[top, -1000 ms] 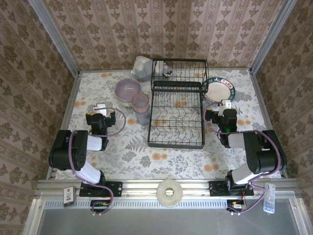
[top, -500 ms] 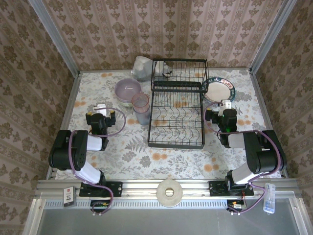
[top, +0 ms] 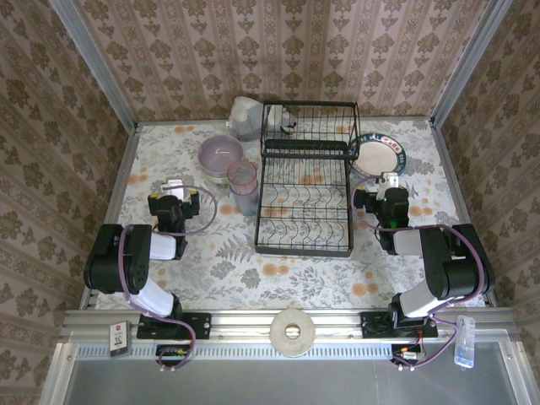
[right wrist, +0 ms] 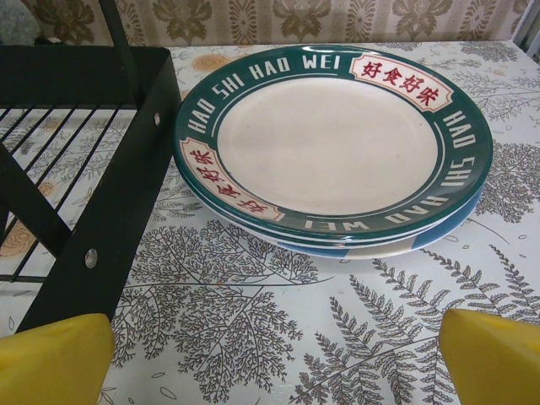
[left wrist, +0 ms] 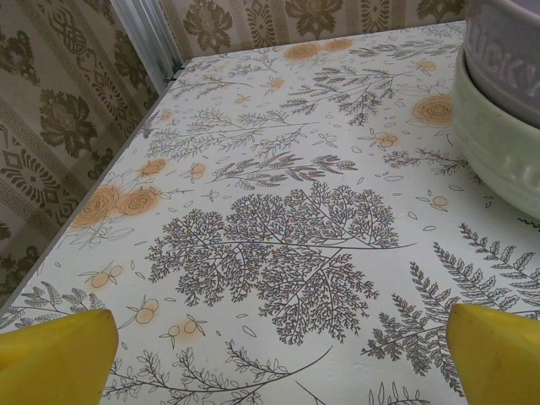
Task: Unload the mixed dishes from the dish rack
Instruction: Reset both arms
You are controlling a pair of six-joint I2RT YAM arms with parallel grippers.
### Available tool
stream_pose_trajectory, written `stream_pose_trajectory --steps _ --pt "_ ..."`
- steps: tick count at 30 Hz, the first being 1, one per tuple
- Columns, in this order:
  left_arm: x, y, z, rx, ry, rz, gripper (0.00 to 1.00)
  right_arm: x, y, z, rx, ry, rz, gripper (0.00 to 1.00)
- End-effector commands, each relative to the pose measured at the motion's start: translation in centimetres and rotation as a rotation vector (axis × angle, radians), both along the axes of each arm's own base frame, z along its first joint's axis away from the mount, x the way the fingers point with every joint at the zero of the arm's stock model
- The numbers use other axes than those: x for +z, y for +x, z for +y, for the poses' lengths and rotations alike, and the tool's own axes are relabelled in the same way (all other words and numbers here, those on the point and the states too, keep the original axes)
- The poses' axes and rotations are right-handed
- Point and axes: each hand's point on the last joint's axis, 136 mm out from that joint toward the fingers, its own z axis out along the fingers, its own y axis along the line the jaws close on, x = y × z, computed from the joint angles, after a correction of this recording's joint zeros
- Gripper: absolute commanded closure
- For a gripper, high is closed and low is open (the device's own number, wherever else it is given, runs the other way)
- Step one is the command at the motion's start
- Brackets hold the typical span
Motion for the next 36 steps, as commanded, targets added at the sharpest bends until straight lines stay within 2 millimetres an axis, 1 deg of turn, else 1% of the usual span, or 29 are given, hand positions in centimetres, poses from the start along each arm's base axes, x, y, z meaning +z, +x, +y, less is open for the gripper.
stream_pose_trajectory --steps 1,19,26,36 --pt "1.36 0.61 0.02 -0.005 -0.001 -0.040 0.00 0.62 0.67 0.08 0.007 0.015 -0.015 0.00" --pt "1.39 0.62 0.04 -0.004 -0.001 -0.041 0.00 0.69 0.71 0.11 0.008 0.016 -0.016 0.00" --pt "1.78 -0.09 -0.19 0.011 0.031 -0.081 0.00 0.65 0.68 0.11 0.008 0.017 -0.015 0.00" --pt "1.31 0.73 0.28 -0.005 -0.020 -0.033 0.00 0.57 0.66 0.13 0.009 0.017 -0.013 0.00"
